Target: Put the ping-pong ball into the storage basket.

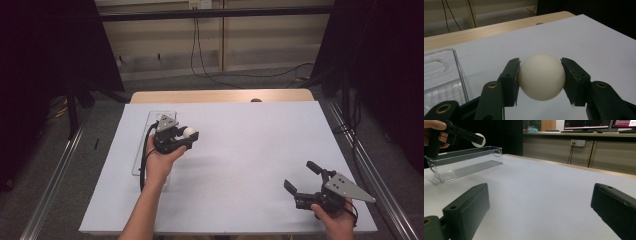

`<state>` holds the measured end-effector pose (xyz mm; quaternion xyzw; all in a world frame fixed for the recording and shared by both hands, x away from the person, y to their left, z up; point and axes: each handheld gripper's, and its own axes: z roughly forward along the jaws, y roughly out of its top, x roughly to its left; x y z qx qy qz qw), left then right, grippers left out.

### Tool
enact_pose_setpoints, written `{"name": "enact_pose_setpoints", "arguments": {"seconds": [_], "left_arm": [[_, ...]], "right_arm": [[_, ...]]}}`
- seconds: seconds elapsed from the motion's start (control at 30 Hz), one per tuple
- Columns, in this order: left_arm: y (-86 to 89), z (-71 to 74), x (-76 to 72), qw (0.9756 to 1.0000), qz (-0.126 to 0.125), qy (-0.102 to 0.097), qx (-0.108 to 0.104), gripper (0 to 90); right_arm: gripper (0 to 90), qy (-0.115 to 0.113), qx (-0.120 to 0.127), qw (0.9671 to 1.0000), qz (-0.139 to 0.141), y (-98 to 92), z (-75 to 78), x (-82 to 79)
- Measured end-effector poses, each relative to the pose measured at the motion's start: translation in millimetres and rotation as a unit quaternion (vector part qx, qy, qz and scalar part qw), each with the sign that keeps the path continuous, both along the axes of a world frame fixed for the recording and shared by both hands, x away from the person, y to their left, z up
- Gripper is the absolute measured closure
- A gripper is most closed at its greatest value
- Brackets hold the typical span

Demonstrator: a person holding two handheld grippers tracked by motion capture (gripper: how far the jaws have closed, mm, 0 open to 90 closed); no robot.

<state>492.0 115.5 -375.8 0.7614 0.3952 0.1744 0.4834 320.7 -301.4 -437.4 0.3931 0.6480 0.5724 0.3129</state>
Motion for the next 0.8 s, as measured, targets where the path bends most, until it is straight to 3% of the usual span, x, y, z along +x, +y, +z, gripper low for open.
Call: {"name": "enact_pose_setpoints", "arguments": {"seconds": [0.8], "left_arm": [[12.3, 0.1, 1.1, 1.0000, 0.009, -0.003, -0.001, 51.2]], "right_arm": [[1.4, 0.000, -0.001, 1.0000, 0.000, -0.8, -0.2, 0.2]]}}
